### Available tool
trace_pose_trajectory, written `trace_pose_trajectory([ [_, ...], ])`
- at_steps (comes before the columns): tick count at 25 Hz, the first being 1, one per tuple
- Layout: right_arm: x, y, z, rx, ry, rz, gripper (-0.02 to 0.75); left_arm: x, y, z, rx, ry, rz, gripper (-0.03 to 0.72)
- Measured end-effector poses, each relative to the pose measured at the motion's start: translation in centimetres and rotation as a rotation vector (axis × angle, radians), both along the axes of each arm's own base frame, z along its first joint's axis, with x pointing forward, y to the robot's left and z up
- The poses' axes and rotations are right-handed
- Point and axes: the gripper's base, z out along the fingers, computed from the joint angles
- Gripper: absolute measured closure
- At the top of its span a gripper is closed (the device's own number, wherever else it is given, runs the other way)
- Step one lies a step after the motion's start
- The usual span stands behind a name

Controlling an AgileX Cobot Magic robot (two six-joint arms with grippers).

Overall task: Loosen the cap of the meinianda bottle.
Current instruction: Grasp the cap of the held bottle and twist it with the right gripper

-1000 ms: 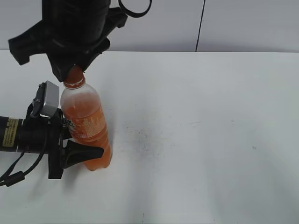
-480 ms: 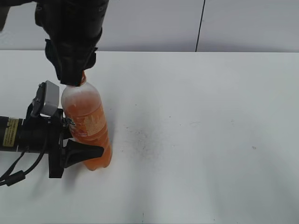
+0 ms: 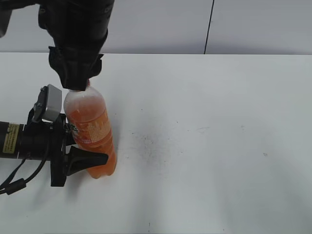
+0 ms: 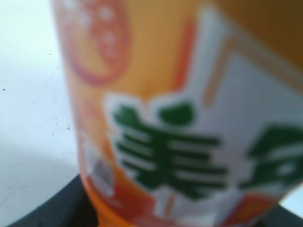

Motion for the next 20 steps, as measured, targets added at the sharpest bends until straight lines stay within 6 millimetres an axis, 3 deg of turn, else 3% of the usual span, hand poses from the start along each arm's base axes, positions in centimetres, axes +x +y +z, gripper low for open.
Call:
trace_pose_trajectory([
  [5,-0.4,-0.2,0.9,0.069,0.079,-0.161,0.296,0.0,0.0,0.0,0.000,0.000,0.000,0.294],
  [12,-1.1,-1.1,3.3,0.304,0.380,-0.806,0.290,0.0,0.0,0.0,0.000,-0.001,-0.001,0.294],
  [20,-0.8,-1.4,1.9,0.278,0.386,-0.930,0.321,0.0,0.0,0.0,0.000,-0.001,-0.002,0.294],
])
